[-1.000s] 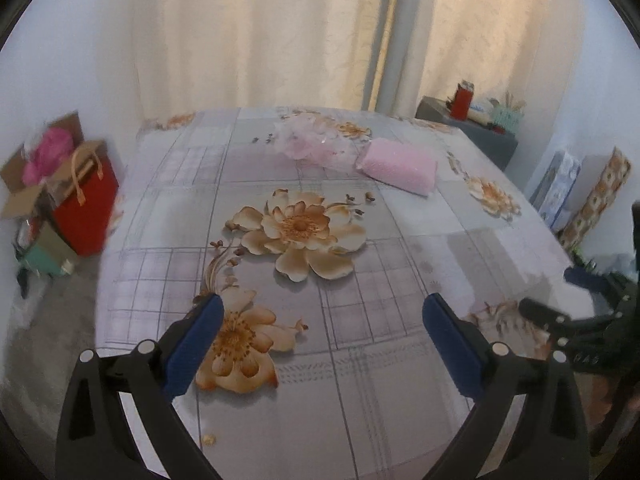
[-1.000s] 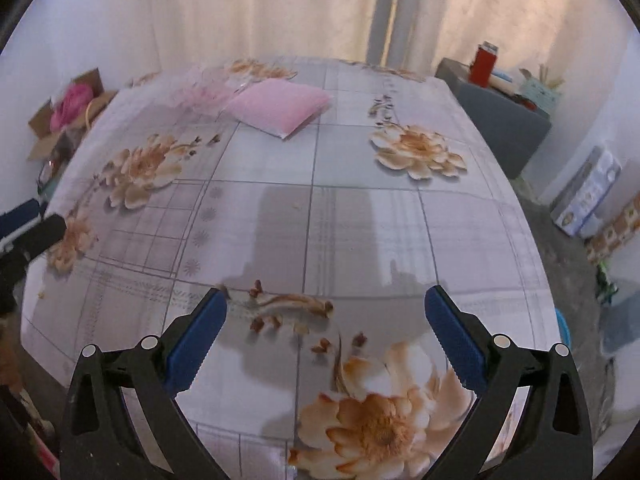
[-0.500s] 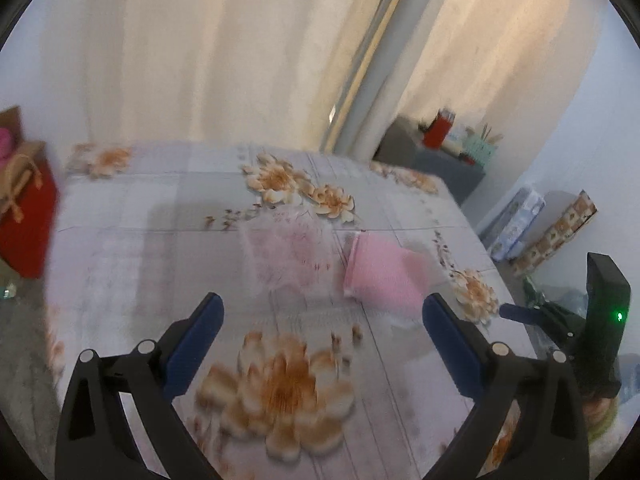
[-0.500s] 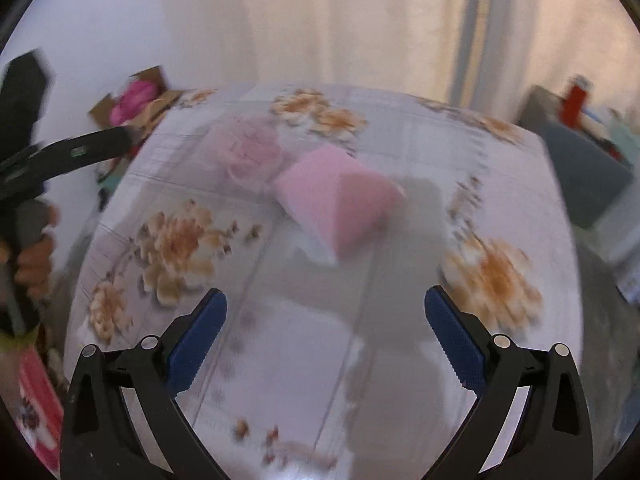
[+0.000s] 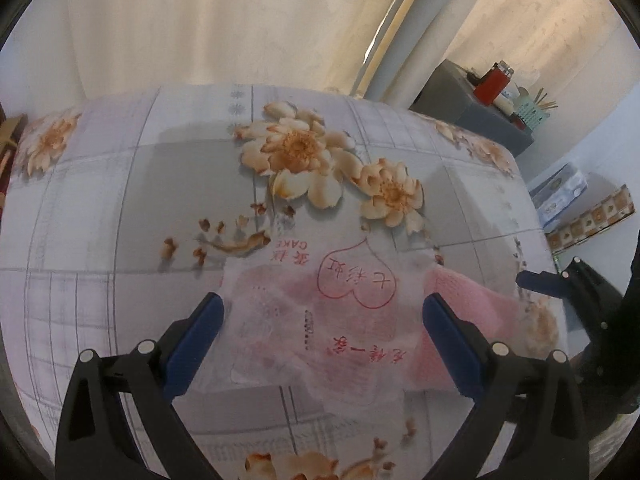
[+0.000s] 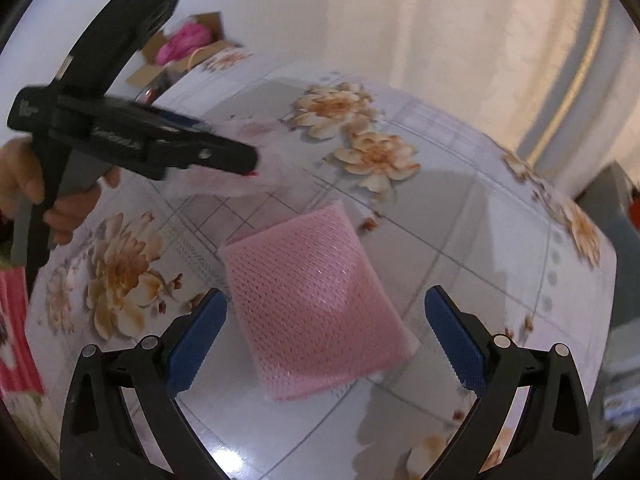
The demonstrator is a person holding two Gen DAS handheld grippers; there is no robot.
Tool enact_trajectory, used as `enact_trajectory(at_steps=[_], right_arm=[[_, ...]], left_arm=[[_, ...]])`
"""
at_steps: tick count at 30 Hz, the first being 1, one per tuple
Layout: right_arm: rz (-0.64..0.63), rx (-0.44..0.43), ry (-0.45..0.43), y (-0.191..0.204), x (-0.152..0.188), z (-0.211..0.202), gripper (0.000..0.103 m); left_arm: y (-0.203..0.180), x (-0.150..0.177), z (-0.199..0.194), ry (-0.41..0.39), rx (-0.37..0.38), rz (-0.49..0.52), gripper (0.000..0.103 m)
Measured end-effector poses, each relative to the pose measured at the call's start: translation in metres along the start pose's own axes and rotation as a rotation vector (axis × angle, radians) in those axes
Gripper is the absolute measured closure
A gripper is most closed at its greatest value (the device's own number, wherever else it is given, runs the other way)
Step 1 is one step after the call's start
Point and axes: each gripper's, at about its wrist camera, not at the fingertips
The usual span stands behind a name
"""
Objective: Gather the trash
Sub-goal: 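Grasp the pink-printed cake bag with the left tool while the right tool grasps the pink sponge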
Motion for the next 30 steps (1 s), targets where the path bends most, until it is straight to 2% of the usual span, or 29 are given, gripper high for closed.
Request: enact_trajectory(at_steps=[7, 9, 11, 13, 15, 18, 20, 22, 30], right_arm=[[-0.084, -0.017, 0.099, 0.008, -0.002, 0.028, 0.008], [-0.121, -0.008, 0.130, 0.015, 0.001, 0.035, 0.008], [-0.123, -0.022, 0.125, 0.017, 0.002, 0.035, 0.008], [-0.118, -0.028, 0.123, 0.019, 0.004, 0.034, 0.008], [-0.116, -0.026, 0.115, 0.021, 0.007, 0.032, 0.008], [-0.101, -0.022, 0.108, 0.023, 0.012, 0.028, 0.010], [-0.084, -0.022, 0.103, 0.024, 0.020, 0.021, 0.016], [-0.056, -0.011, 0.101, 0.025, 0.025, 0.015, 0.024], [0.070, 0.048, 0.133, 0.034, 0.062, -0.010, 0.026]], left_arm=[[-0.009, 0.001, 0.008, 0.000, -0.055, 0.102, 0.005], [-0.011, 0.001, 0.015, 0.027, -0.065, 0.124, 0.005], [-0.007, 0.005, 0.026, 0.074, -0.097, 0.125, 0.006], [-0.010, 0.009, 0.024, 0.043, -0.112, 0.175, 0.007], [-0.010, 0.011, 0.022, 0.027, -0.112, 0.177, 0.009], [-0.007, 0.012, 0.016, 0.009, -0.116, 0.163, 0.018], [-0.003, 0.013, 0.012, 0.004, -0.105, 0.145, 0.025], [0.003, 0.014, 0.006, 0.000, -0.093, 0.118, 0.038], [0.028, 0.032, -0.011, 0.029, -0.017, 0.001, 0.066]])
Point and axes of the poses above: each gripper's, at about its wrist camera, not at the fingertips, and z roughly the way its jaws point, y to its left, x to its underside, and after that the axes turned 7 degrees about -z, right-handed
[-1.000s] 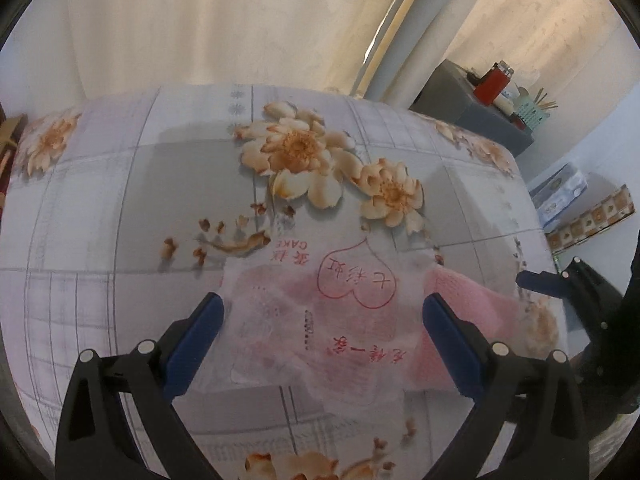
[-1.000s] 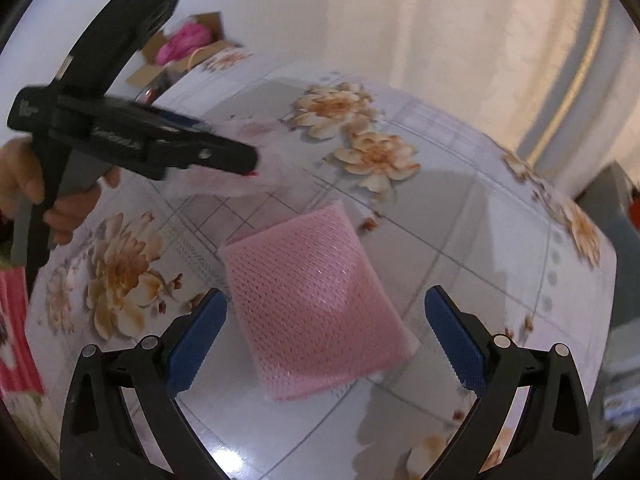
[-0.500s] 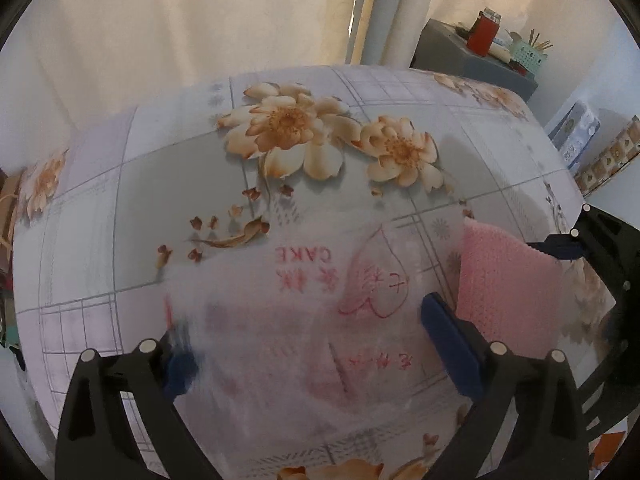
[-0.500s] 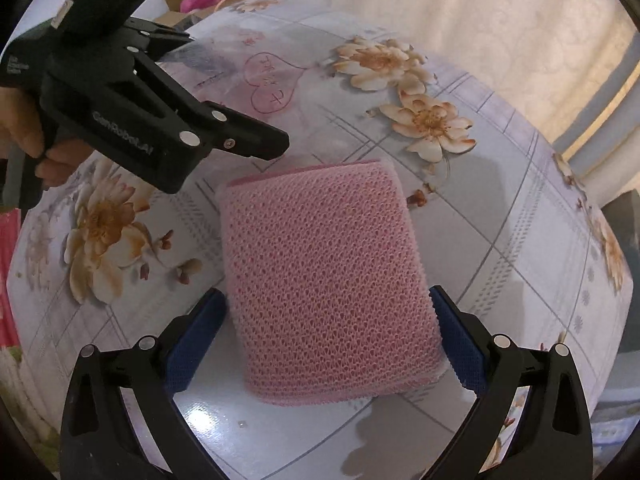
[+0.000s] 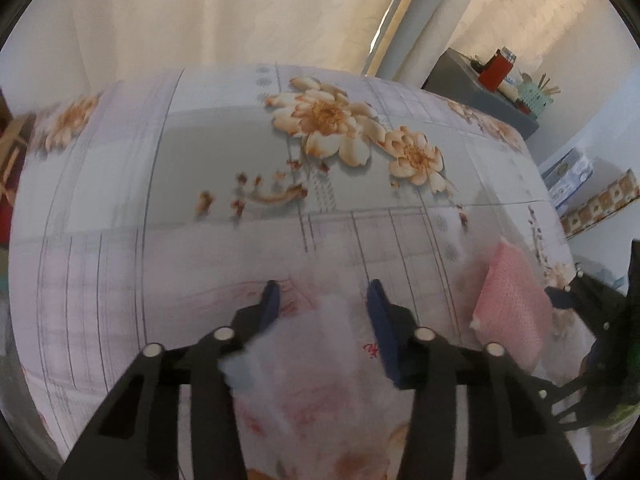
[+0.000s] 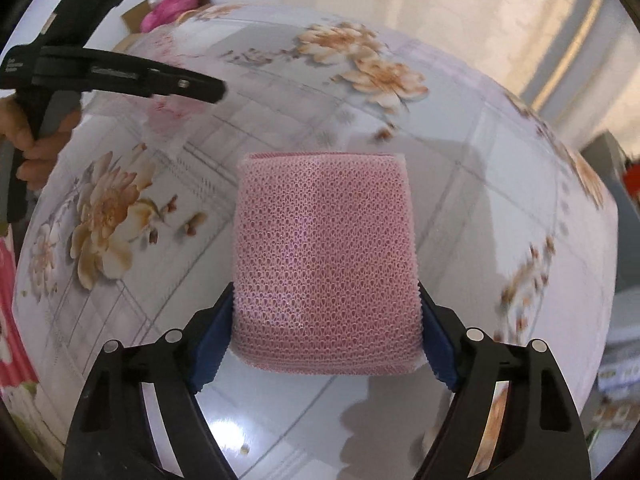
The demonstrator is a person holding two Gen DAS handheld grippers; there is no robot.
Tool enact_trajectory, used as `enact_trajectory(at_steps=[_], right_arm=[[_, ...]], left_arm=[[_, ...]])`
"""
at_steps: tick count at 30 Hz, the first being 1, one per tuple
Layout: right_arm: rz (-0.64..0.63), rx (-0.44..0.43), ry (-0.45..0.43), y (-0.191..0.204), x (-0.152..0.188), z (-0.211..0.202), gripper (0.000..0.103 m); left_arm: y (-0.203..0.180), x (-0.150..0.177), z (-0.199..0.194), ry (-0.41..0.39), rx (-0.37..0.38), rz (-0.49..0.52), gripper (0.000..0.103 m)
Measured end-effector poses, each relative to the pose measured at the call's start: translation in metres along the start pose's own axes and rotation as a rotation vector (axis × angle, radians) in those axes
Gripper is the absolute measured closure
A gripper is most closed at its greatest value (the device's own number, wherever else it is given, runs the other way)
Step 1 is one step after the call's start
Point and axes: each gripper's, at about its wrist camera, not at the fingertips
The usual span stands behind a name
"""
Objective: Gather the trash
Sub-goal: 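Carry the cake bag and pink sponge over the wastebasket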
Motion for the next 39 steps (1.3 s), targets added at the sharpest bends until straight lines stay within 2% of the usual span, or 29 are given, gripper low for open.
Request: enact_trajectory(at_steps=[1, 7, 19, 23, 30, 36, 39], right_arm=[[0.014, 0.004, 0.002, 0.001, 0.004, -0.002, 0.026], [0.151, -0.008, -0.007, 0.011, 0.053, -0.027, 0.027], [0.354, -0.033, -0.062, 0.026, 0.144, -0.081, 0.027], [0.391, -0.045, -0.092, 0.023, 0.149, -0.100, 0.027], [0.469, -0.048, -0.183, 0.026, 0.177, -0.134, 0.027], [0.604, -0.004, -0.276, 0.007, 0.237, -0.178, 0.027], [0.710, 0.058, -0.303, -0.011, 0.285, -0.203, 0.027]], left_arm=[[0.002, 0.004, -0.002, 0.005, 0.006, -0.011, 0.075], [0.005, 0.032, -0.014, 0.019, 0.045, -0.054, 0.088], [-0.004, 0.102, -0.048, 0.013, 0.153, -0.090, 0.098], [-0.016, 0.116, -0.062, 0.005, 0.198, -0.087, 0.098], [-0.073, 0.128, -0.084, 0.005, 0.285, 0.000, 0.098], [-0.147, 0.133, -0.097, 0.011, 0.383, 0.105, 0.099], [-0.206, 0.136, -0.098, 0.029, 0.449, 0.191, 0.099]])
Point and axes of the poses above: each gripper's, at about its wrist camera, not at the fingertips, and z roughly the way its jaws point, y to its left, x to its underside, and after that the axes turned 7 degrees about -z, right-handed
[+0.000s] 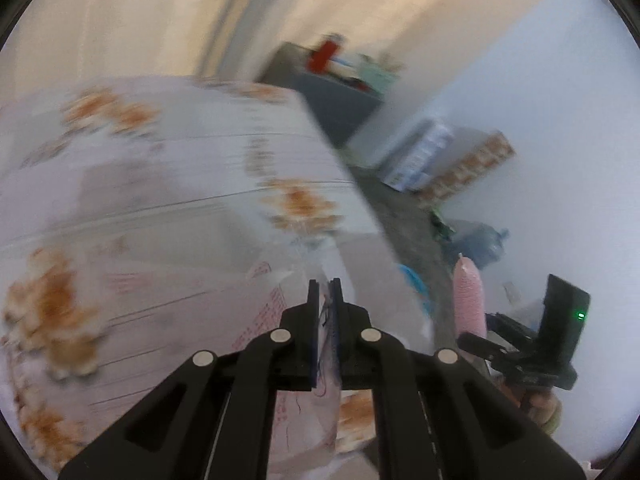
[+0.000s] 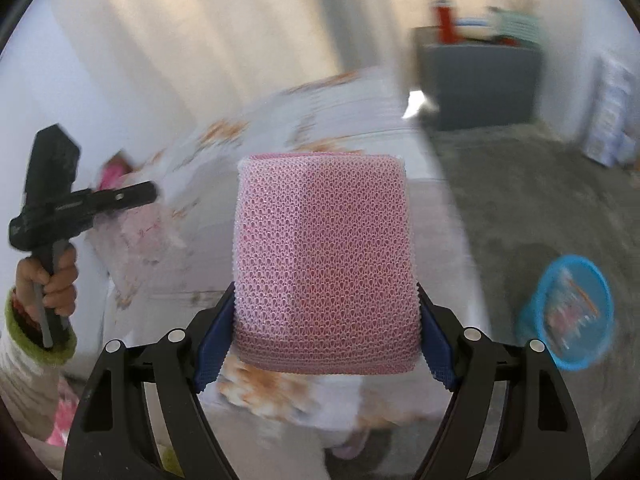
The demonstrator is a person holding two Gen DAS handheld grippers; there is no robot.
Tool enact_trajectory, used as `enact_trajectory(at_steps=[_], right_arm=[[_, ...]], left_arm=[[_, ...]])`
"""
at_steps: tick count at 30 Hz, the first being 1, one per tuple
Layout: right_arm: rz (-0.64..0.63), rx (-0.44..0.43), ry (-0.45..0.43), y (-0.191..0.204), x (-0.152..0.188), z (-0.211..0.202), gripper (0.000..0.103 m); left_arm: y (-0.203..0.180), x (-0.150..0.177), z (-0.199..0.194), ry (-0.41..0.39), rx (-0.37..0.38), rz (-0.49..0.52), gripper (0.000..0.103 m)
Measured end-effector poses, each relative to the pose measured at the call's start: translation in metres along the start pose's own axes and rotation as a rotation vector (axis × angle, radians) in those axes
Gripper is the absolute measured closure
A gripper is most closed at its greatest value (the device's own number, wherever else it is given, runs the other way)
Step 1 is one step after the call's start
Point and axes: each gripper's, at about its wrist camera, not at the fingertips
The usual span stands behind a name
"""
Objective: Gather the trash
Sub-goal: 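Carry the cake bag and pink sponge over the wastebasket, then open both tools to drop the bag and sponge into the wastebasket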
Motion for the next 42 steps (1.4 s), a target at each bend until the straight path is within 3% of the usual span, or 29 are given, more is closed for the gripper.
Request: enact_trajectory(at_steps=[3, 10, 15, 24, 32, 33, 34, 36, 42], right_arm=[[0.085, 0.075, -0.036, -0.044, 0.018, -0.031, 0.027], [0.282, 0.272, -0.085, -0.151, 0.071, -0.088, 0.027], [0.420, 0.335, -0.039, -0.223, 0.109, -0.081, 0.027], [0.636, 0.311, 0.044, -0.318, 0.144, -0.024, 0.027], [0.679, 0.353, 0.083, -0.361, 0.128, 0.014, 0.026], [0.677, 0.367, 0.083, -0.365, 0.127, 0.017, 0.024], [0.671, 0.382, 0.082, -0.369, 0.125, 0.020, 0.024], [0.657, 0.402, 0.089, -0.376, 0.124, 0.033, 0.023], [0.613, 0.480, 0.116, -0.390, 0.134, 0.057, 0.019]], left_arm=[[-0.048, -0.004, 0.027, 0.040, 0.051, 0.072, 0.099], [-0.176, -0.005, 0.137, 0.185, 0.145, 0.218, 0.100], [-0.242, 0.013, 0.240, 0.282, 0.100, 0.276, 0.101], [-0.277, 0.041, 0.427, 0.442, -0.045, 0.226, 0.101], [-0.273, 0.046, 0.525, 0.474, -0.089, 0.150, 0.101], [-0.272, 0.045, 0.534, 0.478, -0.089, 0.137, 0.091], [-0.272, 0.045, 0.541, 0.483, -0.087, 0.127, 0.070], [-0.270, 0.041, 0.548, 0.454, -0.087, 0.093, 0.041], [-0.260, 0.038, 0.544, 0.423, -0.003, 0.033, 0.035]])
Point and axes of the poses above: each gripper's, at about its wrist camera, not at the fingertips, and z roughly the way its jaws point, y to its left, x to its underside, and after that the axes turned 7 degrees about -z, right-handed
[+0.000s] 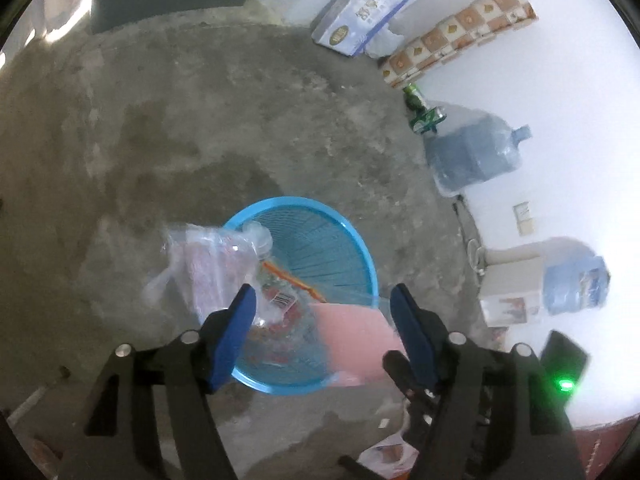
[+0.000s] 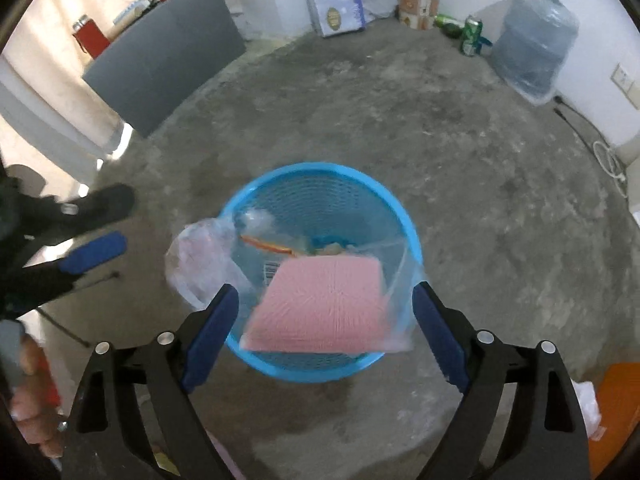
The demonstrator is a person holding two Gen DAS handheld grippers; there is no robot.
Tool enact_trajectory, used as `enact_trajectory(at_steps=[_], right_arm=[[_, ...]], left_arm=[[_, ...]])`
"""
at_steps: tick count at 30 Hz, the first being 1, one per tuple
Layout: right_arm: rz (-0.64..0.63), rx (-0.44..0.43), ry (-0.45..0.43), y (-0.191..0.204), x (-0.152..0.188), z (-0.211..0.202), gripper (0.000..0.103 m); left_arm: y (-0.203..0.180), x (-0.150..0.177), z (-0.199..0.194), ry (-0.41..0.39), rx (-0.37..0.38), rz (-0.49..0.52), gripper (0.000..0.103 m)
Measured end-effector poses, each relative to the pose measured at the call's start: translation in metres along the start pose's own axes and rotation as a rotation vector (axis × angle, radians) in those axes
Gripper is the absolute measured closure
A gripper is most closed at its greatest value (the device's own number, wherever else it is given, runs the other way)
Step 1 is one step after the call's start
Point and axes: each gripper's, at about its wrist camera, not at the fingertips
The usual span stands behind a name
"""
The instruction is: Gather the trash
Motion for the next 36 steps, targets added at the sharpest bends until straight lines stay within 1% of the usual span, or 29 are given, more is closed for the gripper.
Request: enact_trajectory(at_steps=[3, 4, 8, 12, 15, 17, 18, 20, 22, 24, 26, 27, 30, 31, 32, 33, 35, 36], right_arm=[[0.039, -0.034, -0.013, -0.011, 0.001, 0.002, 0.019], [0.047, -0.033, -0.028, -0.015, 0.002, -0.003, 0.019], [0.067, -0.036, -0.066, -0.023, 0.002, -0.018, 0.018], [0.091, -0.044, -0.108, -0.031, 0.006, -0.039, 0.018], [0.106, -0.059, -0.136, -0.034, 0.013, -0.059, 0.019], [0.109, -0.071, -0.159, -0.036, 0.021, -0.072, 0.018], [0.106, -0.080, -0.176, -0.035, 0.028, -0.083, 0.018], [0.100, -0.090, -0.204, -0.032, 0.043, -0.103, 0.019], [0.091, -0.101, -0.230, -0.028, 0.061, -0.126, 0.018], [0.082, -0.099, -0.254, -0.021, 0.078, -0.149, 0.018], [0.068, -0.105, -0.280, -0.012, 0.094, -0.170, 0.016], [0.057, -0.105, -0.296, -0.006, 0.103, -0.182, 0.014], [0.022, -0.114, -0.337, 0.016, 0.130, -0.212, 0.010], [0.004, -0.111, -0.351, 0.026, 0.138, -0.223, 0.009], [-0.009, -0.105, -0.360, 0.032, 0.143, -0.228, 0.009], [-0.035, -0.097, -0.382, 0.047, 0.152, -0.239, 0.008], [-0.074, -0.083, -0.411, 0.068, 0.164, -0.252, 0.008], [-0.093, -0.074, -0.424, 0.081, 0.170, -0.258, 0.008]], left_arm=[[0.011, -0.002, -0.006, 0.003, 0.052, -0.066, 0.035], [0.012, -0.003, -0.008, 0.002, 0.057, -0.078, 0.035], [0.008, -0.006, -0.025, -0.026, 0.070, -0.100, 0.035], [0.000, -0.005, -0.050, -0.046, 0.110, -0.131, 0.035], [-0.009, -0.004, -0.082, -0.055, 0.158, -0.118, 0.035], [-0.018, -0.001, -0.112, -0.065, 0.203, -0.104, 0.035], [-0.024, 0.003, -0.131, -0.067, 0.235, -0.088, 0.035], [-0.031, 0.010, -0.162, -0.077, 0.259, -0.051, 0.035], [-0.037, 0.022, -0.199, -0.095, 0.277, 0.000, 0.032], [-0.037, 0.037, -0.233, -0.113, 0.269, 0.048, 0.032], [-0.031, 0.061, -0.276, -0.144, 0.272, 0.100, 0.029], [-0.024, 0.074, -0.296, -0.165, 0.260, 0.125, 0.027], [-0.002, 0.109, -0.338, -0.204, 0.214, 0.180, 0.025], [0.010, 0.125, -0.355, -0.221, 0.207, 0.195, 0.022], [0.024, 0.142, -0.370, -0.244, 0.186, 0.202, 0.021], [0.035, 0.153, -0.380, -0.262, 0.164, 0.205, 0.019], [0.062, 0.186, -0.404, -0.309, 0.097, 0.221, 0.018], [0.079, 0.205, -0.417, -0.338, 0.051, 0.230, 0.017]])
Point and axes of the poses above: each gripper's, at about its wrist camera, not at the fingertips, and z roughly the way its jaws point, y to its left, x to its underside, and after that the axes turned 7 degrees about -z, right-handed
